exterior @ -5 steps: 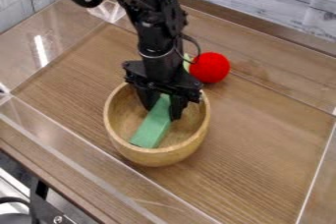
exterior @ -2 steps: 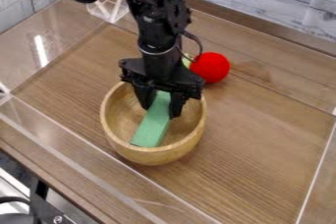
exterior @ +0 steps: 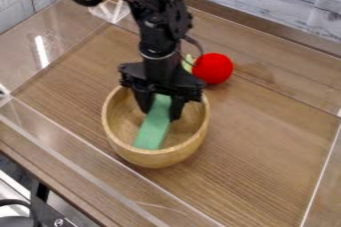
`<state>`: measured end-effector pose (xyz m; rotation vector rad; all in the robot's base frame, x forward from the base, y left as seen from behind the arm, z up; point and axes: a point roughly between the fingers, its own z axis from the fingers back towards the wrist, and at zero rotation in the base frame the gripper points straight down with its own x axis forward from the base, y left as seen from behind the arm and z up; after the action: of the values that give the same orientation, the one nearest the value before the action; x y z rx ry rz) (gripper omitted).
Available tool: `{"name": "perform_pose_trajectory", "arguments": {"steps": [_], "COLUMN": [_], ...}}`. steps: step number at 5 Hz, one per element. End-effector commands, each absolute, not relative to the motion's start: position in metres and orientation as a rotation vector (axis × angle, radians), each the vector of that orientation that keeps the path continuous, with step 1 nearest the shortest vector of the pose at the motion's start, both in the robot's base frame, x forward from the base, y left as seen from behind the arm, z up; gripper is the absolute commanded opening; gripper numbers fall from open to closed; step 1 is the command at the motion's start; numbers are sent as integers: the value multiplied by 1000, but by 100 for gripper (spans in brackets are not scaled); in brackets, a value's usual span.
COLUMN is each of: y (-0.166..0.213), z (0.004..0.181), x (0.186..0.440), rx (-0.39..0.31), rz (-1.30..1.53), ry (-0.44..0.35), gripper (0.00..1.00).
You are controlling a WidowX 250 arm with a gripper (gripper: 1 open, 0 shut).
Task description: Remove the green stick from the brown bowl and put it on the table
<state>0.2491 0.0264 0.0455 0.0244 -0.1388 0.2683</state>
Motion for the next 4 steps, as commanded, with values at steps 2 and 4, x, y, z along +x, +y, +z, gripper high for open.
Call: {"name": "perform_pose_trajectory", "arguments": {"steps": [2, 4], "y": [50, 63], "z": [66, 75], "x": [238, 224], "rx": [36, 25], "rz": [297, 179], "ry": [-172, -168], "gripper": [0, 0]}}
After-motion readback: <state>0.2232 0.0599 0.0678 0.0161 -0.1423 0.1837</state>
